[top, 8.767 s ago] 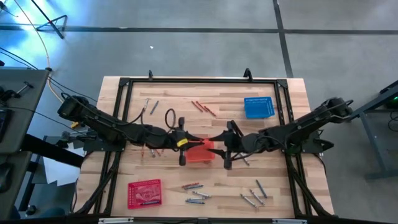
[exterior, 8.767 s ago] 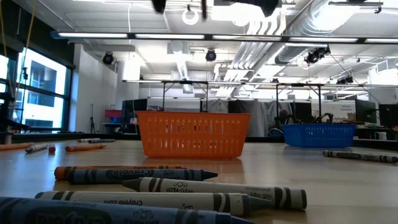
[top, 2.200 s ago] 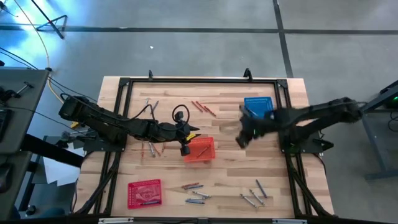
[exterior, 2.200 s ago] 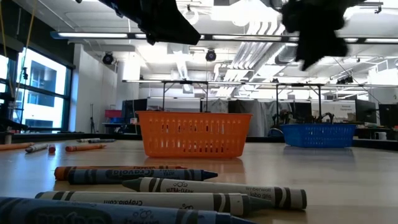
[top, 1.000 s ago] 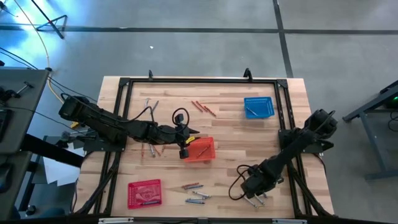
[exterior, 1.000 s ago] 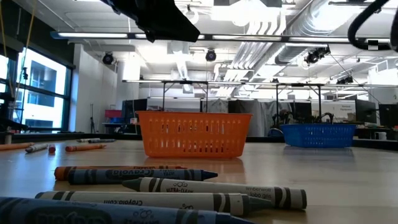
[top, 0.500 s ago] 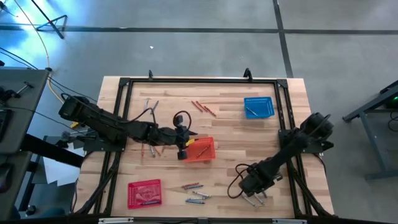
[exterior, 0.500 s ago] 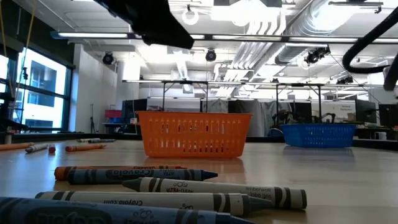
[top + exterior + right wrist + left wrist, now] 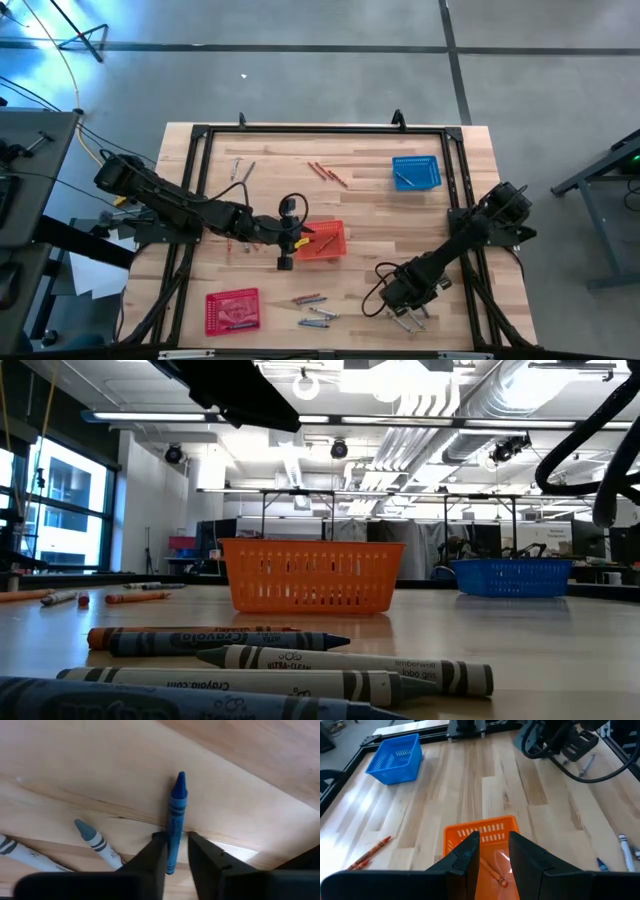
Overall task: Sort crayons
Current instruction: Put the blue crayon into the red bin
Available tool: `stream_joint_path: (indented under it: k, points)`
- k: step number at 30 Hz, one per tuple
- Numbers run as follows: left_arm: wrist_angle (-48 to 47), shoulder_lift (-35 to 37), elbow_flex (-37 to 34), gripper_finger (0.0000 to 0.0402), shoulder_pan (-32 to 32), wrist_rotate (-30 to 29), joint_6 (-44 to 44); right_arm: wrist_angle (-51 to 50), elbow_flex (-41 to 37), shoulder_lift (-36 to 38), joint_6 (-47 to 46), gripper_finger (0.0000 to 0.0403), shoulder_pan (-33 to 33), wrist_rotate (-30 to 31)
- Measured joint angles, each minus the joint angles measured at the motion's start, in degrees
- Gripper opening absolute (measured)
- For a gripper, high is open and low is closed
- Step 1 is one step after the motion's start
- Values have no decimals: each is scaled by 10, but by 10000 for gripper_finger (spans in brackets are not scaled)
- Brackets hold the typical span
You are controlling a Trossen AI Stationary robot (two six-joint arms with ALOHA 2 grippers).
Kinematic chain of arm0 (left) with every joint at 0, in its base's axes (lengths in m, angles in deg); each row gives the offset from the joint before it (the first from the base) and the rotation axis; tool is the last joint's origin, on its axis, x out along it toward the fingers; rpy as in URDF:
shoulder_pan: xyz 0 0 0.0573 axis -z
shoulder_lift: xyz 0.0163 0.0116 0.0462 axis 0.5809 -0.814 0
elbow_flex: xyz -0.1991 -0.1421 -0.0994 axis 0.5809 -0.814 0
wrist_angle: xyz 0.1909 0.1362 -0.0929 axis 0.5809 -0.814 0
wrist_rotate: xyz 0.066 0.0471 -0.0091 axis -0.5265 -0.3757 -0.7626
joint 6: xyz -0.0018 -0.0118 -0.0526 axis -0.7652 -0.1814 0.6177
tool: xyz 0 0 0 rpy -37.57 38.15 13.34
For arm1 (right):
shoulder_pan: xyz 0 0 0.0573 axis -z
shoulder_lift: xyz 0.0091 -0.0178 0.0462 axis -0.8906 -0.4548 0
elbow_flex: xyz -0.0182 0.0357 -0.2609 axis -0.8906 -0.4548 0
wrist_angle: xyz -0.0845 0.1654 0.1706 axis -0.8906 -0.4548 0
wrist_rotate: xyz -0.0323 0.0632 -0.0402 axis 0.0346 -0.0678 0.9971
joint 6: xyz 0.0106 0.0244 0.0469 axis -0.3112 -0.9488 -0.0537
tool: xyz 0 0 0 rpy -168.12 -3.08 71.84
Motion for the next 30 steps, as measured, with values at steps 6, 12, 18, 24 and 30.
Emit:
stream_joint_path:
  k: [6,12,18,24,30]
  points:
    - [0,0,0,90,0,-1,0,-1,0,0,25,13,3,2]
    - [0,0,0,90,0,-1,0,-2,-1,4,57,5,3,-7]
    - [5,0,0,90,0,-2,0,-35,-4,49,71,4,5,46]
    - [7,0,0,90,-1,-2,0,-89,9,158,75,2,27,193]
    - [16,0,0,90,-1,-2,-4,-127,104,290,216,1,51,479]
